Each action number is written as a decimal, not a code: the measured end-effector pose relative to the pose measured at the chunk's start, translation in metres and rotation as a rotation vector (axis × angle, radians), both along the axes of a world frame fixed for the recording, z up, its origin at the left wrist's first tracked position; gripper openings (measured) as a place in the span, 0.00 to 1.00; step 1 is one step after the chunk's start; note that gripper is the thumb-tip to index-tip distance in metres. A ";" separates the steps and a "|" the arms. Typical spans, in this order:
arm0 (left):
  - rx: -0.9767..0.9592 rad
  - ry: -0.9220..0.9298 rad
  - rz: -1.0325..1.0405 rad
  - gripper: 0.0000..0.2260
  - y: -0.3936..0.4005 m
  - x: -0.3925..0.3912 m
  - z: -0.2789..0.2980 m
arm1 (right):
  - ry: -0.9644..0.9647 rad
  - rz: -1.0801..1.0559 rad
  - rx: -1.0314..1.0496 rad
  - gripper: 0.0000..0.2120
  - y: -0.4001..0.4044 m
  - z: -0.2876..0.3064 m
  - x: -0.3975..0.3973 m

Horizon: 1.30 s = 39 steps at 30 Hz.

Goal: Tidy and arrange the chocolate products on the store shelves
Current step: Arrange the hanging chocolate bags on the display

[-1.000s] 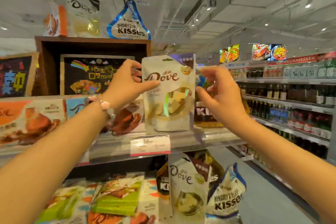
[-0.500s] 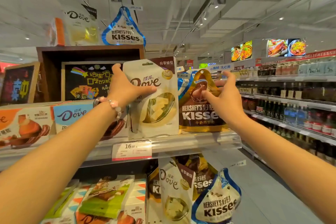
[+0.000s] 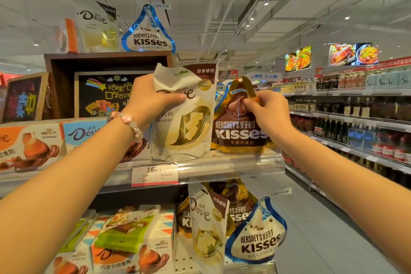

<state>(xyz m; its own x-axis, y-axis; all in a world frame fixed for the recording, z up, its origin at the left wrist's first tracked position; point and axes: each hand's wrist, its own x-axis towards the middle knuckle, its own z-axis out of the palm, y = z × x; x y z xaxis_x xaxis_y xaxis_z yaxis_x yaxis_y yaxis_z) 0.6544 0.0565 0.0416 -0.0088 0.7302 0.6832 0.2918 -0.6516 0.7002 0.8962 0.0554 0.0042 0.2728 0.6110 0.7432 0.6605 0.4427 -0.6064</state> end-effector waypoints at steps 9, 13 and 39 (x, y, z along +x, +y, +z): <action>0.122 -0.265 -0.117 0.16 -0.037 -0.002 0.008 | 0.048 0.007 0.154 0.11 -0.034 0.002 0.001; 0.105 -0.242 -0.239 0.16 -0.065 -0.015 0.004 | -0.051 0.009 0.147 0.16 -0.058 -0.005 -0.006; -0.473 0.294 -0.293 0.20 -0.135 -0.045 -0.166 | 0.151 0.639 -0.297 0.03 -0.143 -0.132 -0.070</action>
